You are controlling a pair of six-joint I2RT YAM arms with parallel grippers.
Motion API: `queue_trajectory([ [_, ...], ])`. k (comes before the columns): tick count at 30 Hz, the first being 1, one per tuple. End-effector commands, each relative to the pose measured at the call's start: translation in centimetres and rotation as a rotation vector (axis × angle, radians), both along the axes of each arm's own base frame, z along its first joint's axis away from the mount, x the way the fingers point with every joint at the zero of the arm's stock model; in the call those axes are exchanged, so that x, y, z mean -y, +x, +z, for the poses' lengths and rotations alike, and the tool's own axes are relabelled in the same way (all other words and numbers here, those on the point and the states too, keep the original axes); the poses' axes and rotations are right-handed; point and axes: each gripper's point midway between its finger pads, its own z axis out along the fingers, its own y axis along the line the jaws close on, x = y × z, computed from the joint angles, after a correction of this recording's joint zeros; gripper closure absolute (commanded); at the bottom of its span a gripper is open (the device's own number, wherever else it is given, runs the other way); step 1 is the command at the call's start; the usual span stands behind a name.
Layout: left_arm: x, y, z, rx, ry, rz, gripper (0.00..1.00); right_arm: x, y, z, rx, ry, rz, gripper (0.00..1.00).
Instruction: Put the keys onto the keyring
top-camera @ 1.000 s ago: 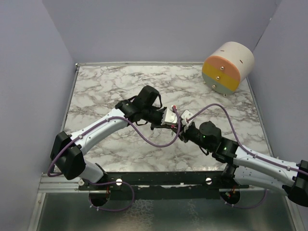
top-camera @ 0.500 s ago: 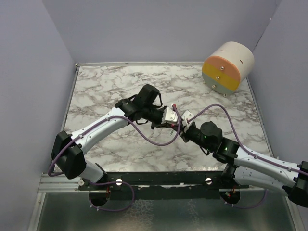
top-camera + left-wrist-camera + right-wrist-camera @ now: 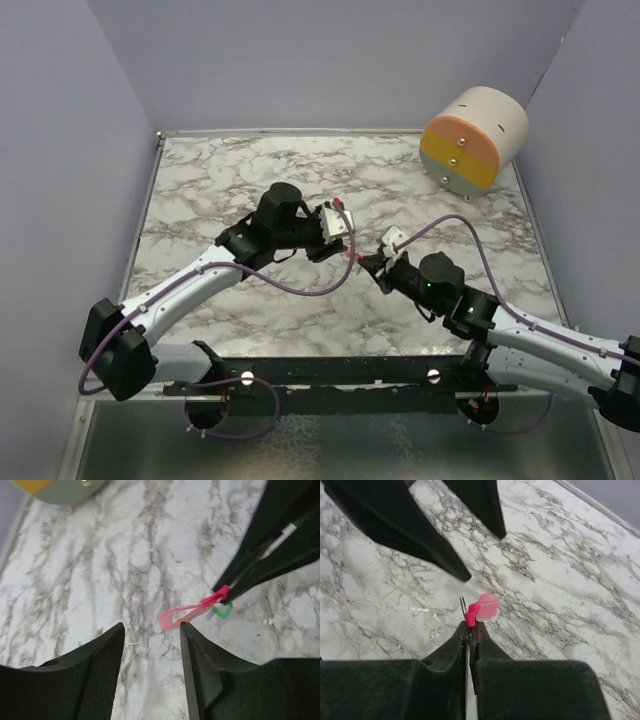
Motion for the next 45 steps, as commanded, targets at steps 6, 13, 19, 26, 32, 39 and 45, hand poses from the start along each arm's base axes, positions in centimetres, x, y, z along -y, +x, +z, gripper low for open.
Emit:
queue_trajectory([
  [6,-2.7,2.4,8.6,0.142,-0.452,0.303,0.47,0.4,0.4,2.6,0.022,0.156,-0.065,0.99],
  [13,-2.4,0.5,7.8,0.058,-0.576,0.277,0.52,0.4,0.6,4.1,0.024,0.289,-0.094,0.99],
  [19,-2.6,-0.4,6.7,0.04,-0.632,0.274,0.53,0.2,0.6,5.5,0.043,0.382,-0.09,0.99],
  [26,-2.3,-1.4,7.0,0.031,-0.698,0.226,0.53,0.1,0.6,6.2,0.06,0.414,-0.084,0.99],
  [32,-1.5,-2.1,7.2,0.022,-0.719,0.177,0.55,-0.1,0.5,6.2,0.062,0.414,-0.073,0.99],
  [39,-0.2,-3.0,7.1,0.015,-0.707,0.115,0.55,-0.2,0.4,6.7,0.069,0.423,-0.063,0.99],
  [45,0.6,-3.3,7.0,0.025,-0.695,0.094,0.55,-0.6,0.2,7.1,0.072,0.426,-0.041,0.99],
])
